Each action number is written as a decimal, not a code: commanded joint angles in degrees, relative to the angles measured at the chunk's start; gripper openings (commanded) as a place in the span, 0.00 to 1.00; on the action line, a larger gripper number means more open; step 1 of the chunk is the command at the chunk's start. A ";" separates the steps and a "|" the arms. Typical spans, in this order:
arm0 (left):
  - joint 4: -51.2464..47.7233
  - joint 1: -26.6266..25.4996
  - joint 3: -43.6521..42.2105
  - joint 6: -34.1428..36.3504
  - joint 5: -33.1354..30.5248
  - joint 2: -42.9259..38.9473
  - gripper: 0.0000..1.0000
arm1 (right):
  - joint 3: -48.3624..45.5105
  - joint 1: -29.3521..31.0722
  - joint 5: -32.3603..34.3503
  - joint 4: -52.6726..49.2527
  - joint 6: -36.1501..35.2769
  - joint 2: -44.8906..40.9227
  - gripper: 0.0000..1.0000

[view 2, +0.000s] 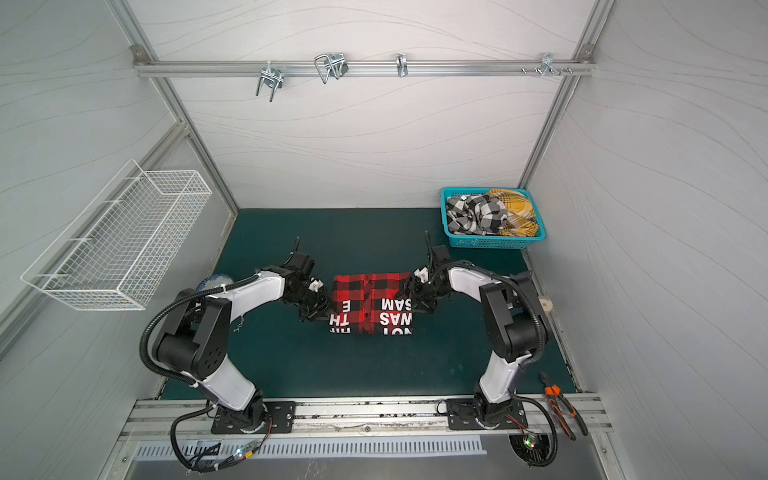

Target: Fold and stack the long sleeve shirts

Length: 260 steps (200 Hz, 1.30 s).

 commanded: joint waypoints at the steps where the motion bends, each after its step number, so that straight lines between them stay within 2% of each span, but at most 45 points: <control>1: 2.67 0.26 -1.08 0.28 0.19 2.80 0.31 | -0.09 1.38 -3.74 5.25 2.74 2.15 0.72; 55: 5.19 0.23 -1.84 -0.68 1.94 5.38 0.30 | -0.02 4.49 -7.66 12.84 7.73 8.87 0.73; 85: 4.47 0.23 -1.68 -0.46 2.33 4.98 0.30 | 0.38 1.90 -6.28 8.07 5.27 5.49 0.72; 100: 1.87 0.28 -0.32 0.53 2.12 3.37 0.33 | 2.27 -0.21 -2.57 0.13 1.24 1.23 0.73; 124: -3.70 1.89 3.61 2.23 0.23 -2.58 0.44 | 7.92 -1.88 7.41 -15.02 -6.45 -5.09 0.75; 147: -8.61 5.16 7.69 4.01 -1.43 -7.42 0.51 | 10.44 -0.63 13.92 -21.47 -8.68 -8.82 0.73; 178: -9.26 10.74 9.27 4.65 -1.04 -8.96 0.55 | 12.70 2.91 14.55 -20.70 -7.07 -8.12 0.65; 198: -5.83 12.85 7.60 3.23 0.62 -8.42 0.56 | 14.62 4.73 14.14 -18.21 -6.16 -5.30 0.54; 226: -4.70 13.51 7.85 2.32 2.30 -5.01 0.55 | 15.80 4.40 14.47 -15.05 -6.05 0.96 0.55; 260: -1.46 13.51 7.30 0.64 3.65 -1.56 0.58 | 15.35 4.03 11.18 -10.87 -6.57 7.50 0.57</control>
